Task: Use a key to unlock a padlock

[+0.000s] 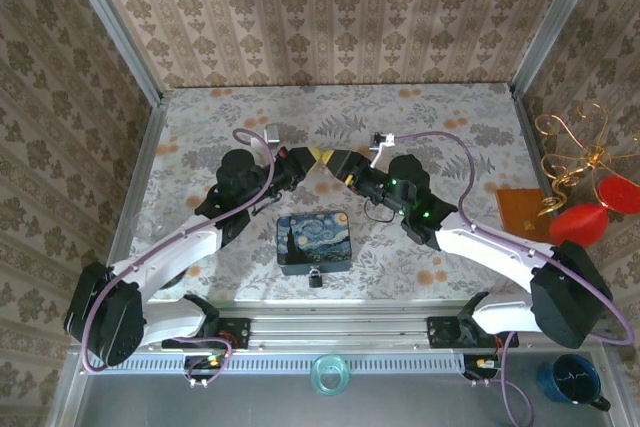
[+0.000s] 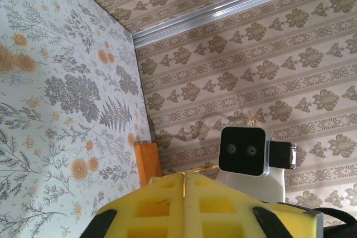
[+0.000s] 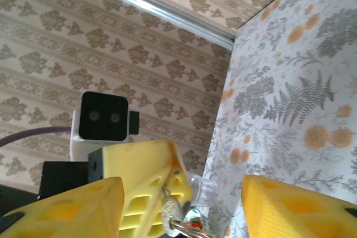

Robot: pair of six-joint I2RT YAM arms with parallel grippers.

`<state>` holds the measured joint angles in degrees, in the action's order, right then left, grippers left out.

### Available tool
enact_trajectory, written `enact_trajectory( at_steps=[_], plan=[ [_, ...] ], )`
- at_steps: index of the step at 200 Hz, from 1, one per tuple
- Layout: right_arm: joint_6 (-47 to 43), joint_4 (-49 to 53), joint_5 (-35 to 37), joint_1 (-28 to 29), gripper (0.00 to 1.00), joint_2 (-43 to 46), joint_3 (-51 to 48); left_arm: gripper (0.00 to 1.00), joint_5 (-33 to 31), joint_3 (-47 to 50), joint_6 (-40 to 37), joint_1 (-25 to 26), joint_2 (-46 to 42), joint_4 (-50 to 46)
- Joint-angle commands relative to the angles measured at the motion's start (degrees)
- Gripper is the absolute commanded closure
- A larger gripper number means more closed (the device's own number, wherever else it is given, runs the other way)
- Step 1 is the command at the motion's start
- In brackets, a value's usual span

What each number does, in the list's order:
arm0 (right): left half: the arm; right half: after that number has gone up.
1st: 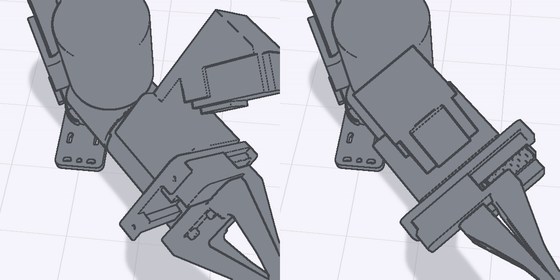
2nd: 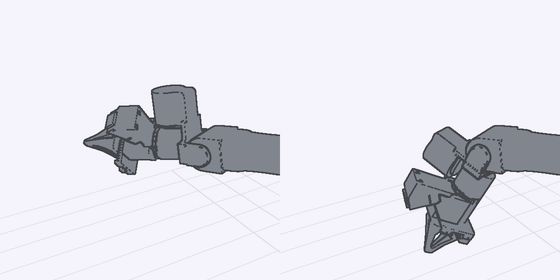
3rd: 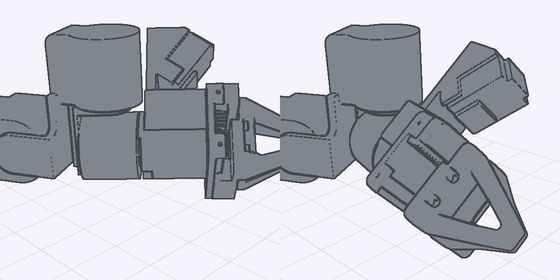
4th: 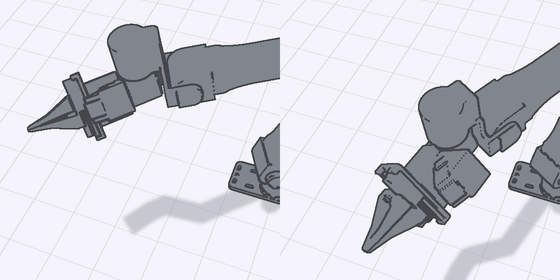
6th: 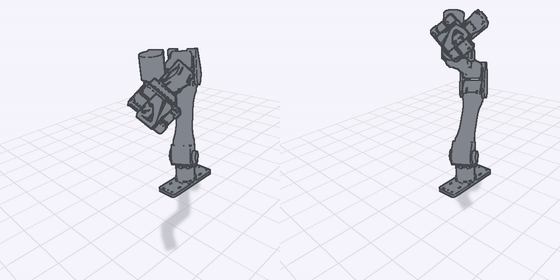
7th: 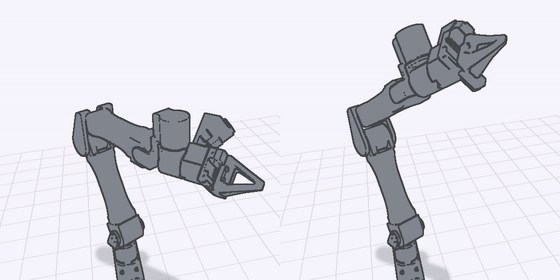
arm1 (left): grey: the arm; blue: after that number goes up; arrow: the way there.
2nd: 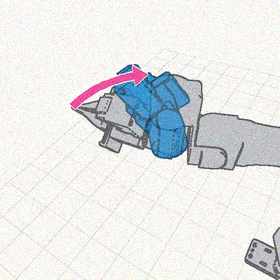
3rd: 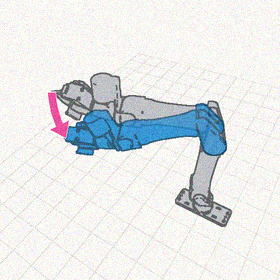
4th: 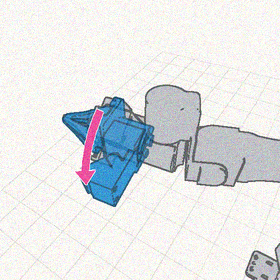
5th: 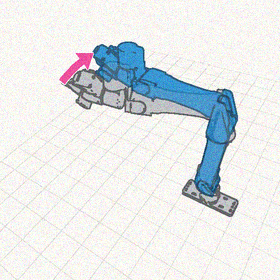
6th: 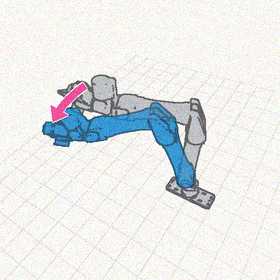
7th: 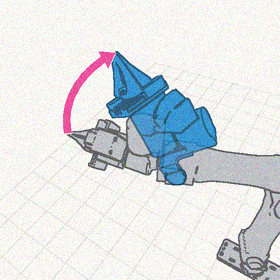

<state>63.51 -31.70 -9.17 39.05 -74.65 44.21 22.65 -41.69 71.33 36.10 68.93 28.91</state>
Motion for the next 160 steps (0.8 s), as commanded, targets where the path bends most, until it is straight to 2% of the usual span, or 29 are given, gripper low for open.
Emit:
enact_trajectory(
  at_steps=[1, 65, 160],
  plan=[
    [-0.4, -4.3, -4.5, 0.1, 0.46, -1.8, 1.6, 1.00, 0.0, -1.9, -1.2, 0.5, -0.9, 1.0],
    [-0.2, -5.0, -7.1, 0.0, 0.65, -3.1, 2.2, 1.00, -0.2, -1.5, -0.2, 0.3, -0.8, 2.8],
    [0.5, -3.6, -8.2, 0.2, 0.66, -4.3, 2.1, 1.00, -0.6, -0.3, 2.1, -0.2, -1.3, 5.2]
  ],
)
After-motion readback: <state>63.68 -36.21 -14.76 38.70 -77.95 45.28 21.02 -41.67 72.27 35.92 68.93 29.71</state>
